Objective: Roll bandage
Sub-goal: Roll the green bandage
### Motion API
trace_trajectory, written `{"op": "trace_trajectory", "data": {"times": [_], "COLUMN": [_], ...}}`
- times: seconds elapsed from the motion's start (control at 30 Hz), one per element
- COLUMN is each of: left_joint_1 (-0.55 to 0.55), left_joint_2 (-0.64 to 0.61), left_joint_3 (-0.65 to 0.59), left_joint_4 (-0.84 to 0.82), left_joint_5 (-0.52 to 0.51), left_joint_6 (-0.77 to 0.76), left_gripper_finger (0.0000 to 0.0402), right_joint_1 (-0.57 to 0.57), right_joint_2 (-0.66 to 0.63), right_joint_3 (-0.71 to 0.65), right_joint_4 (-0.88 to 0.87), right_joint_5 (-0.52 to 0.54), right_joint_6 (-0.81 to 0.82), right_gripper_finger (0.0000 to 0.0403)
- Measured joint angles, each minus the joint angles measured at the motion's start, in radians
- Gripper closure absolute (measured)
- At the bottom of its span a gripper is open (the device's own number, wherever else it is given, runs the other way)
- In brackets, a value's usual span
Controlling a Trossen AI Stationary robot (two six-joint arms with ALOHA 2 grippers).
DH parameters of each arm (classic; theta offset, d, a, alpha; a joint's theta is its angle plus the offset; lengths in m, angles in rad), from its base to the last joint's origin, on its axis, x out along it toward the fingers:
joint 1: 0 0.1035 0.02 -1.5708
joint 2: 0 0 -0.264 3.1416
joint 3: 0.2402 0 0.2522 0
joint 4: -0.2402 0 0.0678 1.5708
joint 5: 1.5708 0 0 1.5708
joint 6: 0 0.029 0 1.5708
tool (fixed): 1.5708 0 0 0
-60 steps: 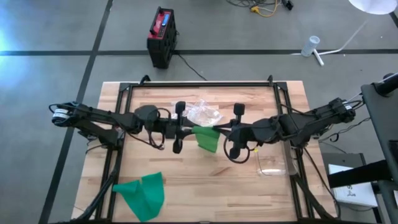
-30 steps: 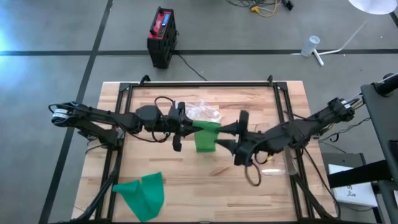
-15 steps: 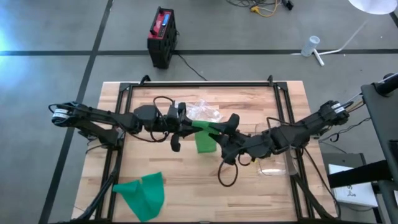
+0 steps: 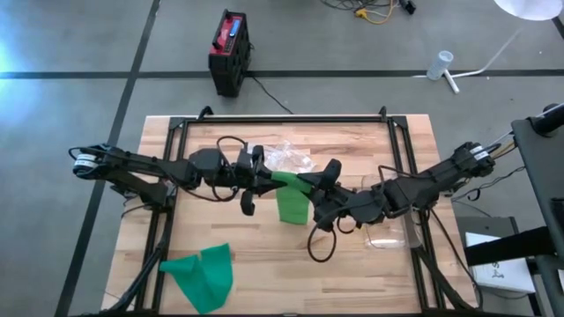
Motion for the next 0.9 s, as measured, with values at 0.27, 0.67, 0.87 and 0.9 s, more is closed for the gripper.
{"op": "trace_trajectory", "data": {"times": [0.27, 0.67, 0.87, 0.9], "left_joint_1": [0.0, 0.0, 0.001, 0.001], "left_joint_2": [0.0, -0.006, -0.008, -0.008], "left_joint_3": [0.0, 0.002, 0.002, 0.002], "left_joint_4": [0.0, 0.002, 0.002, 0.002], "left_joint_5": [-0.003, 0.002, 0.002, 0.003], "left_joint_6": [0.001, -0.007, -0.007, -0.007], "left_gripper_finger": [0.0369, 0.0371, 0.0374, 0.0372], "right_joint_1": [0.002, 0.031, 0.03, 0.03], "right_joint_2": [0.0, 0.001, 0.001, 0.001], "right_joint_3": [0.0, 0.001, 0.002, 0.002], "right_joint_4": [0.002, 0.063, 0.064, 0.064], "right_joint_5": [-0.001, 0.001, 0.001, 0.001], "right_joint_6": [-0.012, -0.054, -0.054, -0.054], "right_gripper_finger": [0.0239, 0.0209, 0.0213, 0.0217]}}
